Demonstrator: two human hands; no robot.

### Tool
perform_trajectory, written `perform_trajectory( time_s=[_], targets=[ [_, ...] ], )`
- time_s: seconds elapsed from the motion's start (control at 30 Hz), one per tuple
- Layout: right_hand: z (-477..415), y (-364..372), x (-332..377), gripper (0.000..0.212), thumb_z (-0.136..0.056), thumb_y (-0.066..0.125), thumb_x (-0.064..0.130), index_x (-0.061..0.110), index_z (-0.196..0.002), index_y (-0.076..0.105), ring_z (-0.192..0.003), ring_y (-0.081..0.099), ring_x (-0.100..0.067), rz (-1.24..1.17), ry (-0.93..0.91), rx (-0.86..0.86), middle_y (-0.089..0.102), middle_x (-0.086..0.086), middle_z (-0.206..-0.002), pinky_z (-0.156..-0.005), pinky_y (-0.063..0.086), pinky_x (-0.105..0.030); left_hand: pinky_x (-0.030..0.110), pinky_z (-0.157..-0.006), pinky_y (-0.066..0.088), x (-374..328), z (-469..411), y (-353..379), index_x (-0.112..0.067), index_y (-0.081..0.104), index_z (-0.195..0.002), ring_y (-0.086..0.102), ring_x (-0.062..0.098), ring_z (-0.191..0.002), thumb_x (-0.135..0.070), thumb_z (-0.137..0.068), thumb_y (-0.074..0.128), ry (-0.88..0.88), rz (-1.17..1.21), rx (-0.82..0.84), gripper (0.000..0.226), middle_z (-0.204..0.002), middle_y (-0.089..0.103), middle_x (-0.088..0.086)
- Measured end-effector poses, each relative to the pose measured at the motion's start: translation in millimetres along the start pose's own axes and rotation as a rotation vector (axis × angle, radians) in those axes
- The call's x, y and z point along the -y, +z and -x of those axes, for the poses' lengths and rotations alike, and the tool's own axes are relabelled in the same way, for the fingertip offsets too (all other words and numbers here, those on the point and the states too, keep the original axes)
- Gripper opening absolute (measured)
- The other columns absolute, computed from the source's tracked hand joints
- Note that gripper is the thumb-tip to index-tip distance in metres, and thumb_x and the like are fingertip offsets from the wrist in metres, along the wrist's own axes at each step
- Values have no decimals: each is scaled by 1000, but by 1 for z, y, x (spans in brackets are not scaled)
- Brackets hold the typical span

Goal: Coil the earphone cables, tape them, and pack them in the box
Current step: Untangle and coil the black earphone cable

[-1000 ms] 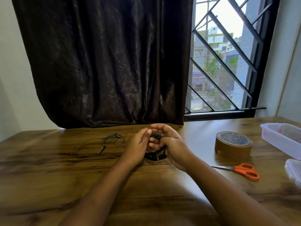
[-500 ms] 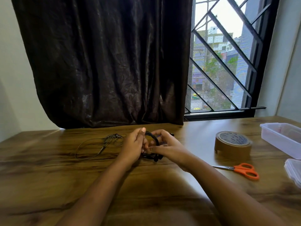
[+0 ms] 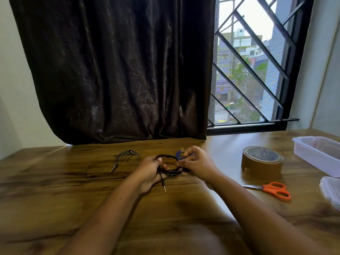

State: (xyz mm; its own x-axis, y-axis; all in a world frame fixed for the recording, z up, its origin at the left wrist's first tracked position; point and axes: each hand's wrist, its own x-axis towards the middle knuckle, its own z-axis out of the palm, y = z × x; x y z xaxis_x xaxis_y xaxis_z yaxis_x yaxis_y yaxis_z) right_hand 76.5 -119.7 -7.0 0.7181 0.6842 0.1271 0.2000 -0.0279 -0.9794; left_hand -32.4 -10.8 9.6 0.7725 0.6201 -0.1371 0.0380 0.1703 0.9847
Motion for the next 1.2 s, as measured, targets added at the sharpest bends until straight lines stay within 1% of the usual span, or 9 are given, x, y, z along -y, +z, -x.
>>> perform_trajectory(
  time_s=[0.07,0.17,0.3,0.4,0.5,0.67,0.87,1.07,1.2],
  targets=[
    [-3,0,-4,11,-84,69,7,10,-87,59,-63,66,-16,90,15,-13,67,-15,-83,-50,49,-19,36,-85,49,2,-2,0,-2,46,-113,54,19,-82,-4,-100,33,-24,-38,-13,18,-87,52,11],
    [-3,1,-7,4,-86,66,8,10,-83,65,-70,67,-17,178,26,-11,69,-14,-88,-50,49,-16,33,-83,50,8,-8,-2,0,49,-115,54,18,-86,-2,-99,36,-28,-183,-49,21,-93,55,9],
    [-4,-1,-9,9,-87,64,9,15,-80,65,-71,64,-15,335,-25,-31,67,-6,-85,-59,55,-21,33,-86,47,18,-16,-8,-12,58,-115,57,20,-97,-14,-96,50,98,-609,-159,21,-98,60,3],
    [-4,0,-12,8,-88,63,9,14,-82,65,-77,62,-15,401,-28,-31,64,-2,-87,-65,55,-24,33,-90,49,20,-19,-13,-14,61,-117,59,18,-101,-21,-93,56,180,-924,-219,26,-112,63,3],
    [-5,3,-13,9,-87,63,12,16,-79,65,-81,60,-13,466,-55,-28,61,2,-87,-68,51,-21,22,-76,45,20,-16,-13,-17,59,-122,56,12,-95,-25,-93,56,200,-1064,-200,30,-118,62,1],
    [-5,5,-15,12,-87,64,13,19,-76,64,-77,58,-10,478,-78,-47,60,5,-85,-68,51,-20,21,-82,38,19,-16,-12,-18,60,-121,55,14,-111,-28,-91,59,248,-1142,-256,32,-124,61,0],
    [-5,7,-16,9,-89,61,19,22,-82,66,-88,59,-14,598,-97,-32,61,4,-92,-83,55,-35,22,-78,42,20,-17,-15,-19,62,-115,55,12,-100,-34,-89,60,274,-1153,-281,29,-116,61,-1],
    [0,4,-14,12,-92,57,22,18,-88,68,-87,57,-14,602,-178,-102,57,7,-90,-81,53,-33,15,-58,40,17,-14,-13,-23,61,-113,51,4,-78,-33,-92,56,371,-1189,-289,24,-106,63,-4],
    [13,-5,-18,12,-93,54,18,19,-92,67,-91,56,-14,625,-270,-179,63,1,-98,-79,49,-26,18,-58,44,15,-5,-5,-25,62,-106,54,5,-73,-34,-93,53,498,-1254,-304,18,-89,57,-10]
  ],
)
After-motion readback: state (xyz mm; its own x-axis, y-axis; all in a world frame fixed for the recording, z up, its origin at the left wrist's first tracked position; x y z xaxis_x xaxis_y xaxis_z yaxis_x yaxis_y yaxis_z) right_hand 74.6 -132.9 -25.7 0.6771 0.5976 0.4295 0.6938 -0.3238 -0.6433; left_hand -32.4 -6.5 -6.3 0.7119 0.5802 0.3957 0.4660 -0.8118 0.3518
